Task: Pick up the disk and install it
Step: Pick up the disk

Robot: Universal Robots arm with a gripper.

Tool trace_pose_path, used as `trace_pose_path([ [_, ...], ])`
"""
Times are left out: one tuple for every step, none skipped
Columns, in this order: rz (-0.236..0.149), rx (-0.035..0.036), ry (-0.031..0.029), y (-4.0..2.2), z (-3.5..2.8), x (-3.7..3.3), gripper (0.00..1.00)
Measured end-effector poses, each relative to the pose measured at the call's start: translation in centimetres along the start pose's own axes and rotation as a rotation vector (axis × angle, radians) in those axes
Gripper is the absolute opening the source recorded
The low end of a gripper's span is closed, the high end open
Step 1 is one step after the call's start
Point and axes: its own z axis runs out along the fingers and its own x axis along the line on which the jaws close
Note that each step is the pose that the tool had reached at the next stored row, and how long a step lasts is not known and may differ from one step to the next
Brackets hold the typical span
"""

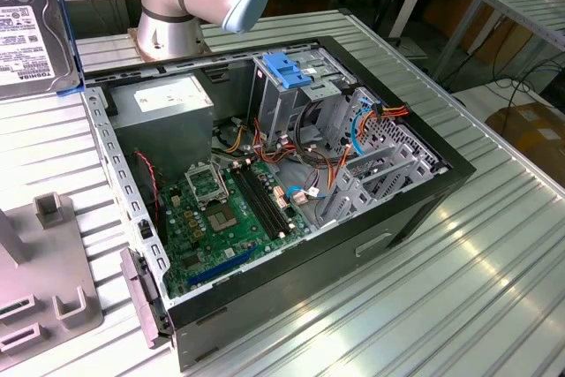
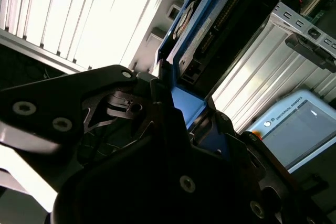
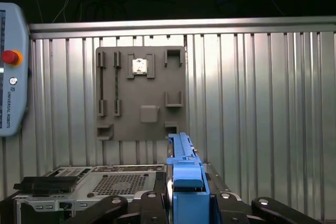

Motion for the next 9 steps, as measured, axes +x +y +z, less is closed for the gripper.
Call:
trace_pose_path([
  [0.000,0.0000,0.0000,-0.13,0.00,0.00,0.37],
  [0.000,0.0000,0.0000,-0.24,0.00,-0.01,0.37],
  [0.000,0.0000,0.0000,-0.41,-0.01,-0.01,0.37],
  [0.000,0.0000,0.0000,-0.53,0.00,-0.02,0.37],
  [0.000,-0.0001,0.0000,-0.69,-0.01,-0.02,0.37],
  [0.000,0.0000,0.0000,-0.80,-0.01,-0.03,0.37],
  [0.000,0.0000,0.0000,-0.91,-0.01,-0.03,0.37],
  [0.000,0.0000,0.0000,-1.06,-0.01,-0.03,0.37],
  [0.000,0.0000,0.0000,-1.17,-0.01,-0.04,0.37],
])
